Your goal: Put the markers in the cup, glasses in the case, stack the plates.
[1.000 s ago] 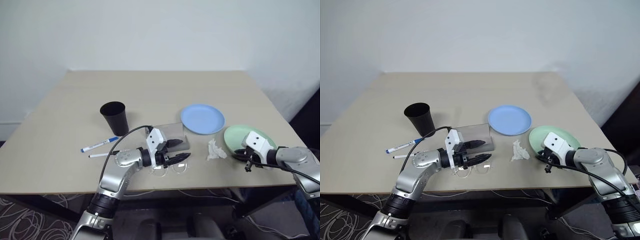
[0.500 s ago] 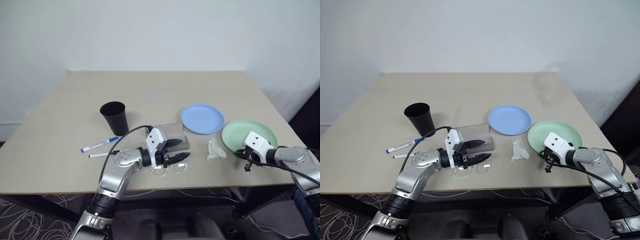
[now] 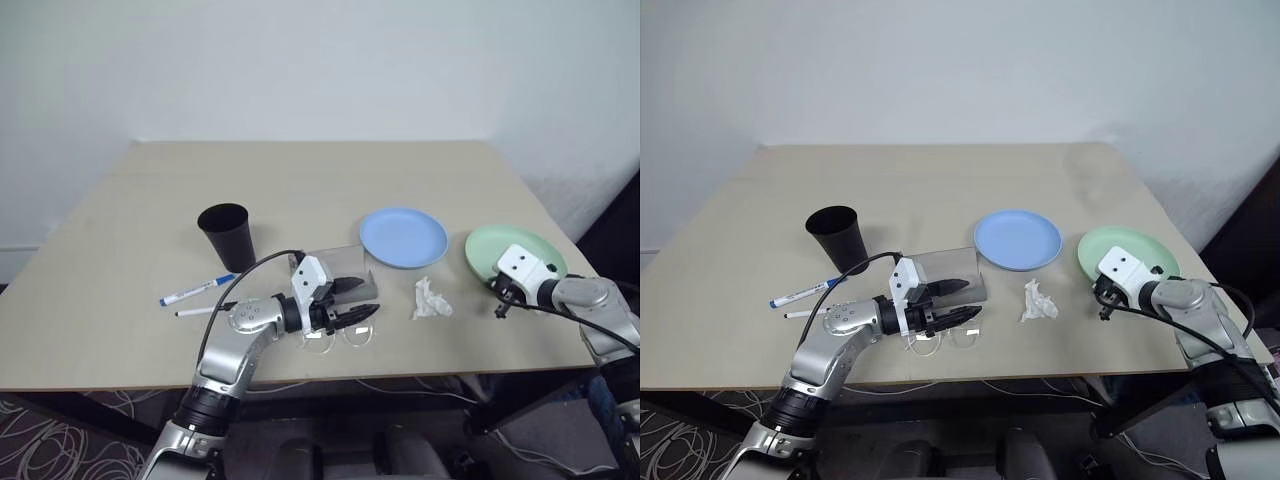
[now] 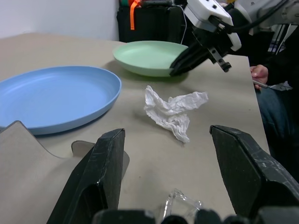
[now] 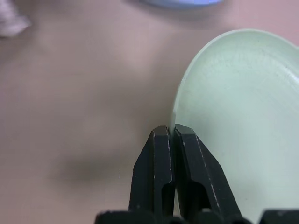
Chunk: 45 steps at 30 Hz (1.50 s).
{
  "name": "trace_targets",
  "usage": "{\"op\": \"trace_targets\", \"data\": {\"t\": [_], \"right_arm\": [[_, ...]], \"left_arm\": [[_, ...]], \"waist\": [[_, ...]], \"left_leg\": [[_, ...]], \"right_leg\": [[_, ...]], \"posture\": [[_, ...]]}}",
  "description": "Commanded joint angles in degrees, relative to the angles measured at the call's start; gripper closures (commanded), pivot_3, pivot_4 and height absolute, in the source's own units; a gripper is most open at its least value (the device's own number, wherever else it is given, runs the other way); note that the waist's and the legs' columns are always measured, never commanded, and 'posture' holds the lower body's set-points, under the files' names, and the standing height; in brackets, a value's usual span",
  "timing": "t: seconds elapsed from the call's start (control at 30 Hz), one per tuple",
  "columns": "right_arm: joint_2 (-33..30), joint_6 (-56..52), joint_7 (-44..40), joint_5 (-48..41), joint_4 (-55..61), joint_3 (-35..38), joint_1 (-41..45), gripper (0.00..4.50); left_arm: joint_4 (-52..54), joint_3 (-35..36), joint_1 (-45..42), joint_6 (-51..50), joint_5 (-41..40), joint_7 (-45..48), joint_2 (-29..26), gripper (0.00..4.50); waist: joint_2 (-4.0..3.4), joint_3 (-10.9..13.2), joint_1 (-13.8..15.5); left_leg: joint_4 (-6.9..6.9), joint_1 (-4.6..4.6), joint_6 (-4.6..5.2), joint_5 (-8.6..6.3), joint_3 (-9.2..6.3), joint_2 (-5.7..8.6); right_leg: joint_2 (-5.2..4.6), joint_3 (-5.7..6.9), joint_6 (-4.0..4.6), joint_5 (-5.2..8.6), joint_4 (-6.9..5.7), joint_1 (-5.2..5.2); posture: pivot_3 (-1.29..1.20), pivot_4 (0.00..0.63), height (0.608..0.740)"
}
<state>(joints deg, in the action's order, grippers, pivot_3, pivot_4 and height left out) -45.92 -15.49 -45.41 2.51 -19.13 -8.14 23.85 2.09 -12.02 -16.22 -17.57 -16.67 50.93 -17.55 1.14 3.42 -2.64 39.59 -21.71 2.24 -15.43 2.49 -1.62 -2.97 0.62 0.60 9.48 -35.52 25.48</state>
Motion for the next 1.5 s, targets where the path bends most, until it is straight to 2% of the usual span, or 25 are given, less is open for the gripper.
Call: {"op": "trace_targets", "data": {"t": [0.03, 0.23, 0.33, 0.57, 0.8, 0.9, 1.07, 1.23, 1.47, 1.5], "right_arm": [[0.0, 4.9, 0.9, 1.4, -2.1, 1.1, 4.4, 4.47], [3.4, 16.2, -3.3, 0.6, -7.4, -0.4, 11.3, 4.47], [7.3, 22.0, -6.7, 0.8, -12.0, -2.6, 16.3, 4.47], [15.6, 28.8, -8.0, 3.2, -28.0, -5.4, 27.3, 4.47], [19.8, 33.0, -9.6, 4.9, -38.5, -6.3, 32.6, 4.47], [20.3, 33.8, -9.9, 5.2, -40.4, -6.1, 33.6, 3.8], [19.7, 34.1, -10.3, 4.6, -40.5, -4.8, 34.4, 2.14], [17.9, 32.3, -12.1, 3.2, -38.6, -2.8, 34.1, 2.14], [12.5, 24.0, -23.6, 0.1, -31.4, -1.3, 29.1, 2.14], [11.5, 21.5, -26.2, -0.6, -29.6, -1.3, 28.0, 1.96]], "left_arm": [[1.3, 0.4, -1.1, 1.0, -0.1, 0.0, -0.3, 1.44], [0.8, 0.6, -1.4, 1.3, -0.1, -0.2, -0.5, 1.44], [-0.2, 1.3, -1.9, 1.7, 0.1, -0.7, -0.6, 1.44], [-1.4, 2.4, -2.4, 2.7, -0.1, -1.7, -0.9, 1.44], [0.5, 2.7, -0.8, 2.6, 0.0, -3.1, -1.1, 1.44], [1.3, 2.8, -0.1, 2.3, -0.1, -3.5, -1.4, 1.44], [1.5, 2.8, 0.0, 2.1, -0.2, -3.8, -1.7, 1.44], [0.8, 2.7, -0.8, 2.2, -0.1, -3.7, -1.7, 1.44], [-0.5, 2.0, -1.7, 2.7, 0.0, -2.9, -1.3, 1.44], [-0.6, 2.0, -1.8, 2.8, 0.0, -2.9, -1.3, 1.44]], "waist": [[0.0, 0.0, 0.0], [-0.01, 0.0, 0.0], [-0.02, 0.0, -0.1], [-0.04, 0.0, -0.1], [-0.07, 0.0, 0.0], [-0.09, 0.0, 0.0], [-0.11, 0.0, -0.1], [-0.12, 0.0, 0.0], [-0.12, -0.1, 0.1], [-0.13, -0.1, 0.0]], "left_leg": [[-0.02, 0.0, 0.0, 0.0, 0.01, 0.0], [-0.06, 0.03, 0.01, 0.01, 0.01, -0.02], [-0.05, 0.06, 0.02, 0.02, 0.01, -0.02], [-0.02, 0.04, 0.05, 0.04, 0.03, 0.03], [-0.05, -0.04, 0.08, 0.01, 0.04, 0.04], [-0.05, -0.01, 0.08, 0.02, 0.03, 0.03], [-0.05, 0.08, 0.08, 0.02, 0.02, 0.01], [-0.04, 0.06, 0.08, 0.02, 0.03, 0.03], [-0.04, 0.03, 0.08, 0.02, 0.02, 0.04], [-0.04, 0.04, 0.08, 0.02, 0.03, 0.04]], "right_leg": [[0.02, 0.0, 0.0, 0.0, 0.0, 0.0], [0.07, 0.01, 0.01, 0.0, 0.0, -0.02], [0.07, 0.0, 0.01, 0.0, -0.01, -0.04], [0.07, -0.06, -0.07, -0.06, -0.11, -0.04], [0.06, -0.06, -0.13, -0.09, -0.08, -0.01], [0.06, -0.07, -0.13, -0.09, -0.12, -0.02], [0.07, -0.06, -0.1, -0.1, -0.17, -0.05], [0.07, -0.07, -0.1, -0.1, -0.17, -0.05], [0.06, -0.07, -0.11, -0.1, -0.13, -0.05], [0.06, -0.06, -0.11, -0.1, -0.13, -0.06]], "posture": [[0.0, 0.0, 0.721], [0.0, 0.0, 0.721], [0.0, 0.0, 0.721], [0.0, 0.0, 0.721], [0.0, 0.0, 0.721], [0.0, 0.0, 0.721], [0.0, 0.0, 0.721], [0.0, 0.0, 0.721], [0.0, 0.0, 0.721], [0.0, 0.0, 0.721]]}}
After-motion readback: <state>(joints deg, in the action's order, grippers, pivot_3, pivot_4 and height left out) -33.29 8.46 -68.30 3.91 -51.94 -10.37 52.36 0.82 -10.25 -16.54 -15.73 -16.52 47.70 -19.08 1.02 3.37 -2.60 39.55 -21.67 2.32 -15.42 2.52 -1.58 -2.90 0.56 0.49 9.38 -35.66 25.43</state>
